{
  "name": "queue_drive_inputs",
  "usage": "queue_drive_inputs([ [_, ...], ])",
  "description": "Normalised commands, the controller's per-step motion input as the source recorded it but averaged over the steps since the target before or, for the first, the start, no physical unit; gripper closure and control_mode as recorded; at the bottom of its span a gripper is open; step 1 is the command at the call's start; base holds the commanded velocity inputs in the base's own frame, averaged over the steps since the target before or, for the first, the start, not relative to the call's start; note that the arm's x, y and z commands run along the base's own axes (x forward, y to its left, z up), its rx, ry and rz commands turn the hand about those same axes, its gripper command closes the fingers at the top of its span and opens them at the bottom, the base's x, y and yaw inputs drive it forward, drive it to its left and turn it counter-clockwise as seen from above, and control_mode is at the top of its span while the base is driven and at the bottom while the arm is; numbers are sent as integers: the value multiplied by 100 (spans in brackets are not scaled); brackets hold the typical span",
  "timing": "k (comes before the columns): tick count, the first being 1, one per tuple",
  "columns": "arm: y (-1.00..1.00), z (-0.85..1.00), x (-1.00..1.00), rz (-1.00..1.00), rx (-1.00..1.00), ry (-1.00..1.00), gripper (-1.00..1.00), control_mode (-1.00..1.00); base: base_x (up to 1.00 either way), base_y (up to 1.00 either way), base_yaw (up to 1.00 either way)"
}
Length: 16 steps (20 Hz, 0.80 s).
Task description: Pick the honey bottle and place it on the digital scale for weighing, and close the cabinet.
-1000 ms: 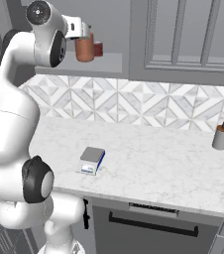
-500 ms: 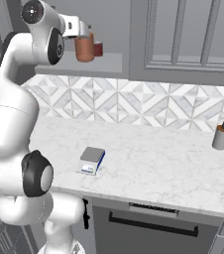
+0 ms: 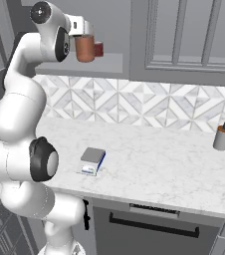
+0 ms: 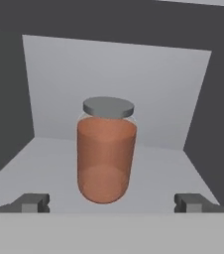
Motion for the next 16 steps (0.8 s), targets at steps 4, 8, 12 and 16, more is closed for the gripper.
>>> queue_drive_inputs([
  [4, 0, 0, 36, 0, 0, 6, -100, -100, 0, 0, 0],
  [8, 0, -2, 39, 0, 0, 6, -100, -100, 0, 0, 0],
  [12, 3, -2, 27, 0, 0, 4, -100, -100, 0, 0, 0],
  [16, 6, 0, 23, 0, 2, 0, -100, -100, 0, 0, 0],
])
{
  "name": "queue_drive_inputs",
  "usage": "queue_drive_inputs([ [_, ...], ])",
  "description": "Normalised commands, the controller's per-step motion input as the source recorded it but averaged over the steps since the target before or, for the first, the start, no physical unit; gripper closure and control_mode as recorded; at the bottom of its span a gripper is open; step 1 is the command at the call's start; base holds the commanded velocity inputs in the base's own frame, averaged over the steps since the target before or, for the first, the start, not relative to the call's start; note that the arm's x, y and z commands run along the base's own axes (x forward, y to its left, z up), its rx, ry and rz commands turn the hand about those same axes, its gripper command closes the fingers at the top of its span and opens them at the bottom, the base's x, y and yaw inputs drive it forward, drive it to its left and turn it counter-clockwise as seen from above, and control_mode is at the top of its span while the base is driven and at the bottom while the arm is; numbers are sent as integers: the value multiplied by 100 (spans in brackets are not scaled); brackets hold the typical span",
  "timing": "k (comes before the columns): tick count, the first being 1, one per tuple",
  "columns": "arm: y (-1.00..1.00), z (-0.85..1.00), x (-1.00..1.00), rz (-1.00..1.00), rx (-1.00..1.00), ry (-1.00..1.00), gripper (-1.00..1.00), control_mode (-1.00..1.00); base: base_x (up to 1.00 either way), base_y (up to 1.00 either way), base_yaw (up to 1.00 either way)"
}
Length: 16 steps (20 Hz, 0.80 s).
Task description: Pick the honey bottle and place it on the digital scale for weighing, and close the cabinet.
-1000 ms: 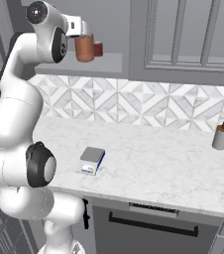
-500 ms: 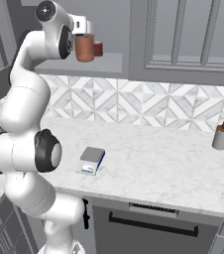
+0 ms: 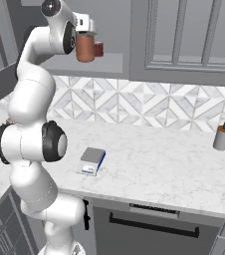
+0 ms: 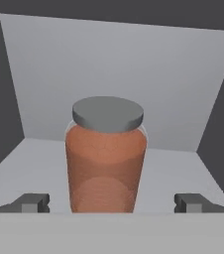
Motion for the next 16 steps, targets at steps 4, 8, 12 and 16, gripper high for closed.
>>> queue_drive_inputs([
  [4, 15, 0, 23, 0, 4, 0, -100, -100, 0, 0, 0],
  [8, 7, 0, 23, 0, 5, 0, -100, -100, 0, 0, 0],
  [12, 0, 0, 25, 0, 3, 0, -100, -100, 0, 0, 0],
  [16, 0, 0, 16, 0, 3, -1, -100, -100, 0, 0, 0],
])
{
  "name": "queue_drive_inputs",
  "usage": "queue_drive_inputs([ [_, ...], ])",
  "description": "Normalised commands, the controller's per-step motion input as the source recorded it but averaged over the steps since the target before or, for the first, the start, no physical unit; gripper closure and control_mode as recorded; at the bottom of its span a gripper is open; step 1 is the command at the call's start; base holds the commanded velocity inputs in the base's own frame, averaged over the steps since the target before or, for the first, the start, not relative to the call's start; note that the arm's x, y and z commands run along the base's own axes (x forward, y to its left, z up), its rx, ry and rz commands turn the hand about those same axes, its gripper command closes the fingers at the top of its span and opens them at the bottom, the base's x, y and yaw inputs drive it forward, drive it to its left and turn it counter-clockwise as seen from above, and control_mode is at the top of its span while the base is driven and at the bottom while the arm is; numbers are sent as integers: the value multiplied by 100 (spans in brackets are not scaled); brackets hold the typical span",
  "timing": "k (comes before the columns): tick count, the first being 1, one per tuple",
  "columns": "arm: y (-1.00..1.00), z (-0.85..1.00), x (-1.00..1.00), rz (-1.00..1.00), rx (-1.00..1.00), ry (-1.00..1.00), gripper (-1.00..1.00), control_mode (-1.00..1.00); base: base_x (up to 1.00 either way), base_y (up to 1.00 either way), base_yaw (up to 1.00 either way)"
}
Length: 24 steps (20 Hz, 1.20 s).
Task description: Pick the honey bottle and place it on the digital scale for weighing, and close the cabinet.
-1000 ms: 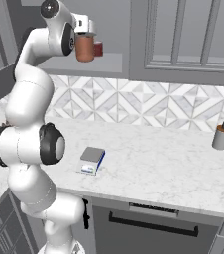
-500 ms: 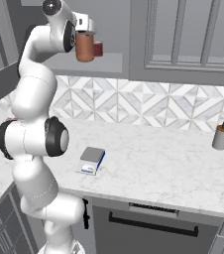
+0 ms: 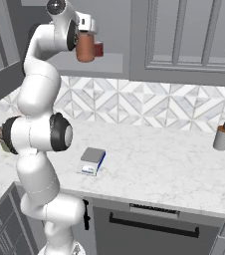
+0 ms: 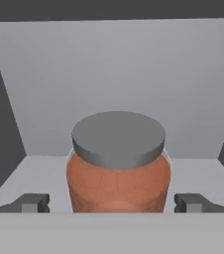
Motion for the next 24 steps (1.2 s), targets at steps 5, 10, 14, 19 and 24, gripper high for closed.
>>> queue_drive_inputs([
  [5, 0, 0, 8, 0, 3, -7, -100, -100, 0, 0, 0],
  [10, 0, -11, 1, 0, 4, -20, -100, -100, 0, 0, 0],
  [14, 0, -2, 18, 0, 1, -11, -100, -100, 0, 0, 0],
  [19, 0, -2, 48, 0, 0, 0, -100, -100, 0, 0, 0],
  [24, 0, 4, 26, 0, 0, 1, -100, -100, 0, 0, 0],
])
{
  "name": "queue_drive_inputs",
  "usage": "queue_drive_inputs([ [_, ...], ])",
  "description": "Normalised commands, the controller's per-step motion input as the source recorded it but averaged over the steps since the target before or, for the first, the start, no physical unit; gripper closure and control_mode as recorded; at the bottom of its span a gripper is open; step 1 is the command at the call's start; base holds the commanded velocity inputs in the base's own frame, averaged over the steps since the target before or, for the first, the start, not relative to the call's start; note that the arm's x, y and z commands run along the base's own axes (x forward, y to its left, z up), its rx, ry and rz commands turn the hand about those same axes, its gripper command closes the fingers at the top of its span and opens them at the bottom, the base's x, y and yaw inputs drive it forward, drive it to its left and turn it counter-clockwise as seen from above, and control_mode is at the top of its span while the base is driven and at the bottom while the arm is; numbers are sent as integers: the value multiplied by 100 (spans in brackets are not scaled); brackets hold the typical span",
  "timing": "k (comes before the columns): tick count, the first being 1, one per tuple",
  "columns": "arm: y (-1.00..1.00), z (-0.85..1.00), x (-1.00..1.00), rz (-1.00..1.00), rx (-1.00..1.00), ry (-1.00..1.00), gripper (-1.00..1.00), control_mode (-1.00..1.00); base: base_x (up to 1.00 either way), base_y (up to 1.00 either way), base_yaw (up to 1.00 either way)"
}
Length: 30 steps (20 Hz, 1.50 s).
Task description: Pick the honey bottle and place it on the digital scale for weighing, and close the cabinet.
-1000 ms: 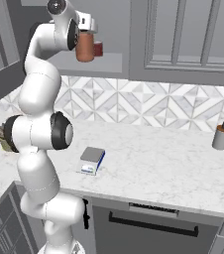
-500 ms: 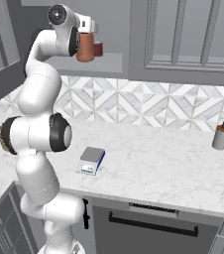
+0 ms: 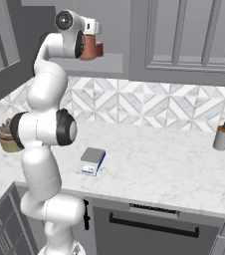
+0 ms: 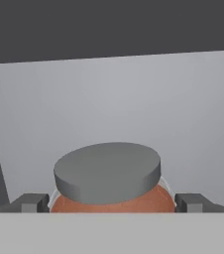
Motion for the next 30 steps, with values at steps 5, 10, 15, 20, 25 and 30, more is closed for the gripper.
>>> queue_drive_inputs([
  [5, 0, 0, 0, 0, 0, 0, -100, -100, 0, 0, 0],
  [10, 0, 0, 0, 0, 0, 0, -100, -100, 0, 0, 0],
  [15, 0, 0, 0, 0, 0, 0, -100, -100, 0, 0, 0],
  [20, 0, 0, 0, 0, 0, 0, 100, -100, 0, 0, 0],
  [25, 0, 0, 0, 0, 0, 0, 100, -100, 0, 0, 0],
  [30, -4, 0, -38, 0, 0, -8, 100, -100, 0, 0, 0],
])
